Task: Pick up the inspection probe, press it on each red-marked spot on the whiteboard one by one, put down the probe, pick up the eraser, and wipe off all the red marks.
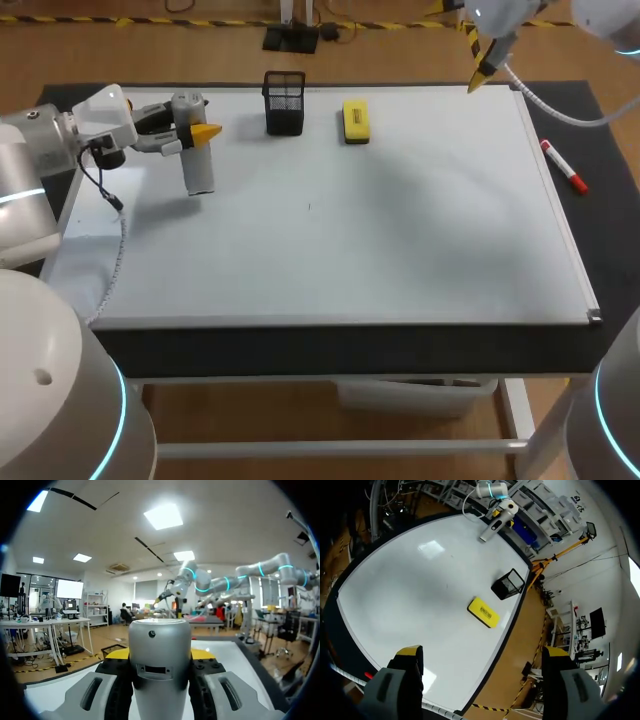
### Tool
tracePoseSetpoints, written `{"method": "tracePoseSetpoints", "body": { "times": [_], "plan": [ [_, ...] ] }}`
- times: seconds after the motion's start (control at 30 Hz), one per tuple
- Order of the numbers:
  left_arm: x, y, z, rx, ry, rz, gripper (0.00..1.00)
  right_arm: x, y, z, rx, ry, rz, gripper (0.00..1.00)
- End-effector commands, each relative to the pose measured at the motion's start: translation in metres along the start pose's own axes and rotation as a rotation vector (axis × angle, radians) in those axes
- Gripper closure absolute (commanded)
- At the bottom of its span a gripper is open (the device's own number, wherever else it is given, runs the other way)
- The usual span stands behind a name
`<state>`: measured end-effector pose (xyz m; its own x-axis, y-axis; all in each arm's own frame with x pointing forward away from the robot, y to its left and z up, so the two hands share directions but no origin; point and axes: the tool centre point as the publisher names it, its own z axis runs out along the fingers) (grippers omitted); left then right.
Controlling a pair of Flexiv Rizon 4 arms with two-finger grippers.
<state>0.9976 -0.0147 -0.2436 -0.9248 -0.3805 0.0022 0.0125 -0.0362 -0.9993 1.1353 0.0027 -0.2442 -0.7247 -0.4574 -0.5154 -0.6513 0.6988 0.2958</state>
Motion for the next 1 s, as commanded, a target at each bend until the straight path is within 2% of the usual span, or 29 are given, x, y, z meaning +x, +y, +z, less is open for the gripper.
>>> {"method": "tracePoseSetpoints", "body": {
  "times": [0.03, 0.27, 0.63, 0.7, 1.0],
  "plan": [
    [-0.010, -0.003, 0.011, 0.007, 0.008, 0.006, 1.00, -0.001, 0.000, 0.000, 0.002, 0.004, -0.002, 0.00],
    [-0.028, -0.014, 0.038, 0.026, 0.066, 0.026, 1.00, -0.001, 0.000, 0.000, 0.002, 0.004, -0.002, 0.00],
    [-0.069, -0.050, 0.076, 0.086, 0.185, 0.085, 1.00, -0.001, 0.000, 0.000, 0.002, 0.004, -0.002, 0.00],
    [-0.076, -0.056, 0.083, 0.072, 0.202, 0.103, 1.00, -0.001, 0.000, 0.000, 0.002, 0.004, -0.002, 0.00],
    [-0.105, -0.073, 0.107, 0.095, 0.263, 0.086, 1.00, -0.001, 0.000, 0.000, 0.002, 0.004, -0.002, 0.00]
  ]
}}
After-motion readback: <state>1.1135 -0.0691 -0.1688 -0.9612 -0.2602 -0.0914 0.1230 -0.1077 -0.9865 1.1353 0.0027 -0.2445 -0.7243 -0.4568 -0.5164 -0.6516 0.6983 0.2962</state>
